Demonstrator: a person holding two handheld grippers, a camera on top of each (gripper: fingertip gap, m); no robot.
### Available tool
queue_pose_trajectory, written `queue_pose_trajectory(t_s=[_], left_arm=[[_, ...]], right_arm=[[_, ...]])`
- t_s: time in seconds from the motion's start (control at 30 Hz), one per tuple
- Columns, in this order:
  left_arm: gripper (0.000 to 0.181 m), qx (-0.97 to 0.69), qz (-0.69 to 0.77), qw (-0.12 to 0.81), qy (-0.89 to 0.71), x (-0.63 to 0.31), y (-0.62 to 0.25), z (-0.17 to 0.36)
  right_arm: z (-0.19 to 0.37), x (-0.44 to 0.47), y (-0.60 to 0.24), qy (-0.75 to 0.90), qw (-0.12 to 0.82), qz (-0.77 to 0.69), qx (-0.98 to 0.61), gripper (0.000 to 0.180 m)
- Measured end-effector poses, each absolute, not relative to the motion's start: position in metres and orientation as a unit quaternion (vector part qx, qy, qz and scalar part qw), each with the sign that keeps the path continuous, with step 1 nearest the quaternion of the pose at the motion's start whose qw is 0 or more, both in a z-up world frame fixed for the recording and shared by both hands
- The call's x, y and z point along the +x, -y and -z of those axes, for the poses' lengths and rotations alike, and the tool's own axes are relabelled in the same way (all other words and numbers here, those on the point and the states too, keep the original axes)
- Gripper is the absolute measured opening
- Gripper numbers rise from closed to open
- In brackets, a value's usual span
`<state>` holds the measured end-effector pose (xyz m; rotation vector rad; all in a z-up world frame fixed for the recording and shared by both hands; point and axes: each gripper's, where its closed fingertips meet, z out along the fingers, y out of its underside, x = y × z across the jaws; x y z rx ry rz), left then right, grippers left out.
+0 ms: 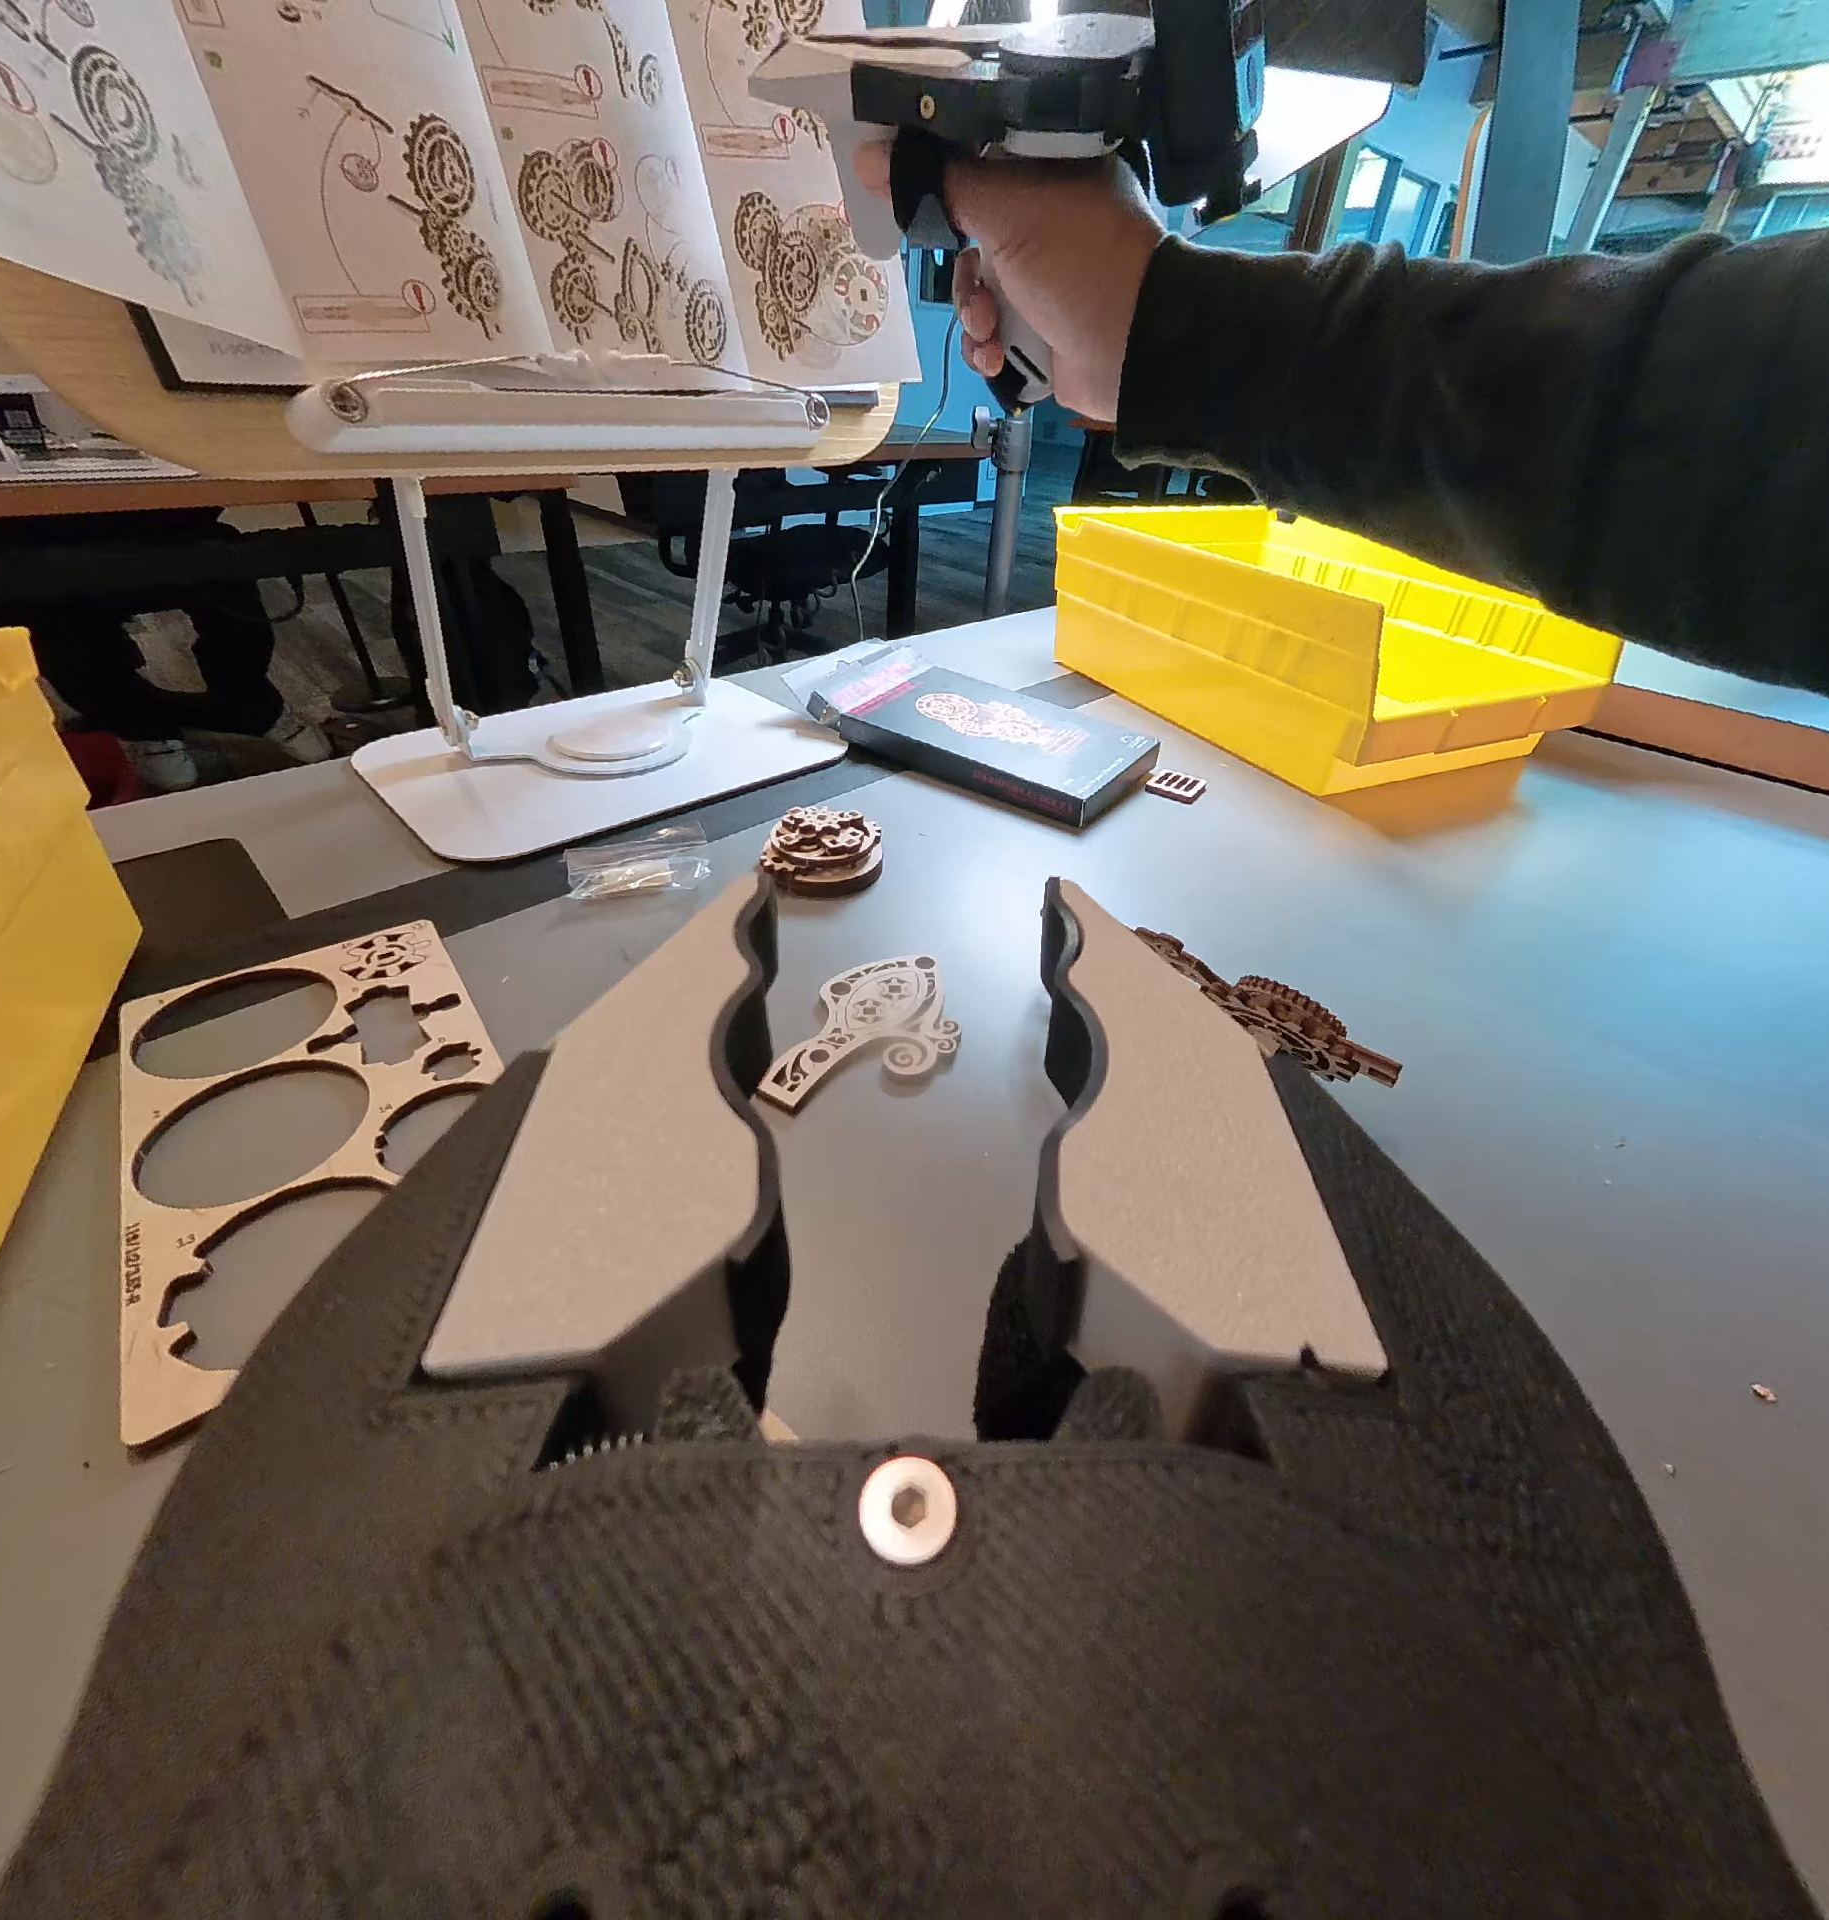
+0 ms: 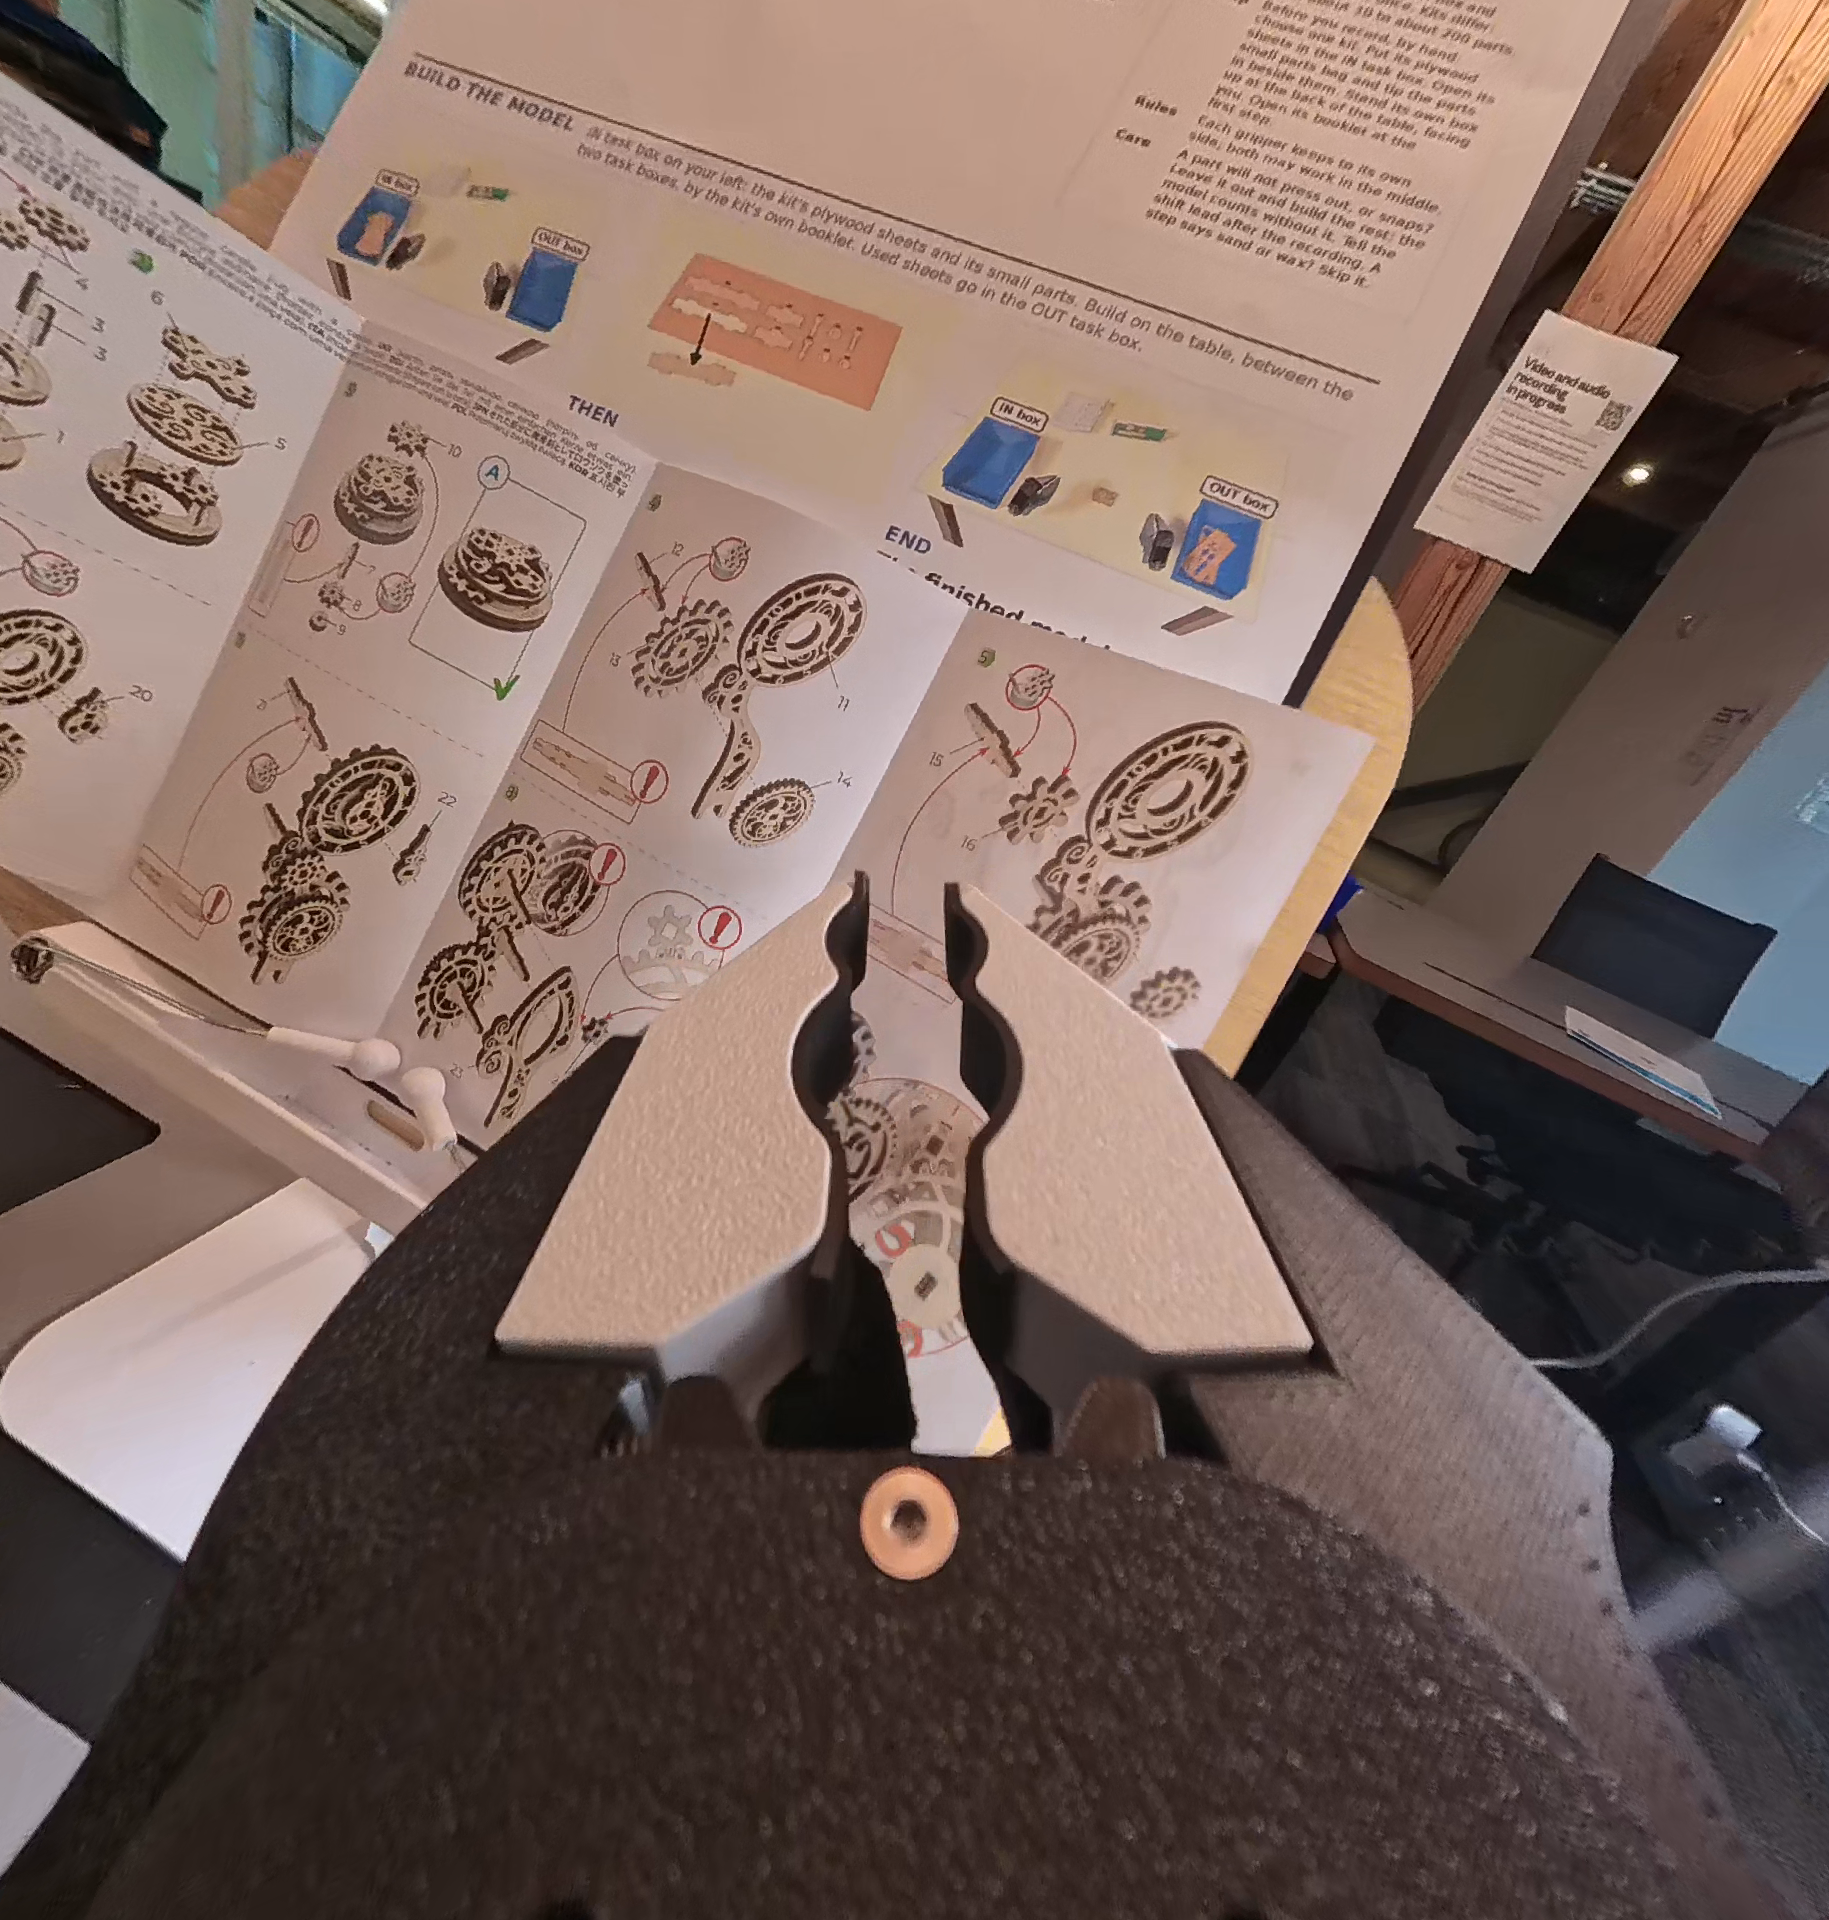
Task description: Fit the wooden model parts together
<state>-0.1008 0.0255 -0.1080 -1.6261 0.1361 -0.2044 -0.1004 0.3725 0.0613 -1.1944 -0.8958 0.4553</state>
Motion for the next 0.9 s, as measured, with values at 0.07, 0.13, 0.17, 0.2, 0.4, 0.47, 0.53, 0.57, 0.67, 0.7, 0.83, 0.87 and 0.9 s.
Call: queue_pose_trajectory(t_s=[0.07, 0.13, 0.17, 0.2, 0.4, 0.47, 0.53, 0.57, 0.67, 0.7, 0.83, 0.87, 0.9], left_arm=[[0.05, -0.725, 0.09, 0.68, -0.061, -0.101, -0.026, 0.108], [0.05, -0.726, 0.09, 0.679, -0.061, -0.101, -0.026, 0.109], [0.05, -0.726, 0.09, 0.679, -0.061, -0.101, -0.026, 0.109], [0.05, -0.726, 0.09, 0.679, -0.06, -0.101, -0.026, 0.11], [0.049, -0.727, 0.09, 0.678, -0.061, -0.101, -0.026, 0.111], [0.05, -0.728, 0.09, 0.677, -0.062, -0.101, -0.026, 0.111], [0.049, -0.728, 0.09, 0.677, -0.061, -0.101, -0.026, 0.111], [0.049, -0.728, 0.09, 0.677, -0.061, -0.101, -0.026, 0.111], [0.049, -0.728, 0.091, 0.677, -0.062, -0.101, -0.027, 0.111], [0.05, -0.728, 0.09, 0.677, -0.062, -0.1, -0.027, 0.111], [0.05, -0.728, 0.092, 0.676, -0.062, -0.1, -0.027, 0.112], [0.05, -0.728, 0.092, 0.677, -0.061, -0.1, -0.027, 0.112], [0.05, -0.728, 0.092, 0.677, -0.061, -0.1, -0.027, 0.111]], right_arm=[[-0.058, -0.101, -0.372, 0.405, 0.709, -0.206, -0.539, 0.012], [-0.056, -0.101, -0.371, 0.407, 0.708, -0.208, -0.538, 0.012], [-0.055, -0.102, -0.37, 0.408, 0.707, -0.209, -0.538, 0.012], [-0.054, -0.102, -0.369, 0.409, 0.707, -0.21, -0.538, 0.012], [-0.052, -0.105, -0.36, 0.416, 0.704, -0.22, -0.533, 0.011], [-0.051, -0.107, -0.357, 0.418, 0.703, -0.223, -0.531, 0.011], [-0.05, -0.108, -0.354, 0.421, 0.702, -0.226, -0.529, 0.012], [-0.05, -0.109, -0.352, 0.422, 0.701, -0.227, -0.528, 0.011], [-0.049, -0.112, -0.348, 0.425, 0.699, -0.231, -0.526, 0.011], [-0.049, -0.113, -0.346, 0.426, 0.699, -0.232, -0.525, 0.011], [-0.05, -0.116, -0.342, 0.432, 0.7, -0.231, -0.52, 0.011], [-0.05, -0.117, -0.341, 0.433, 0.7, -0.23, -0.519, 0.012], [-0.05, -0.117, -0.34, 0.434, 0.7, -0.231, -0.518, 0.012]])
